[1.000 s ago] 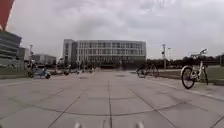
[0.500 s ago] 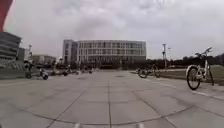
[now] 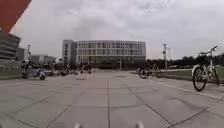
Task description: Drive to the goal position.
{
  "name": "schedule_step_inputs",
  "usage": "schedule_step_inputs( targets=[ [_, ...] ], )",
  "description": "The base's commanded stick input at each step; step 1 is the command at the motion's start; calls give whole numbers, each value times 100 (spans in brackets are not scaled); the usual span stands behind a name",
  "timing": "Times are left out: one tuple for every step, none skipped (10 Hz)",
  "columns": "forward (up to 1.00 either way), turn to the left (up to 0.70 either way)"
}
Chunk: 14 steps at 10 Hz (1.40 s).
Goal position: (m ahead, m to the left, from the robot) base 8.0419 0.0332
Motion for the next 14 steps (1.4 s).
schedule_step_inputs(
  targets=[
    [50, 0],
    [50, 0],
    [50, 0],
    [50, 0],
    [50, 0],
    [50, 0],
    [50, 0],
    [50, 0],
    [50, 0],
    [50, 0],
    [50, 0],
    [50, 0],
    [50, 0],
    [50, 0]
  ],
)
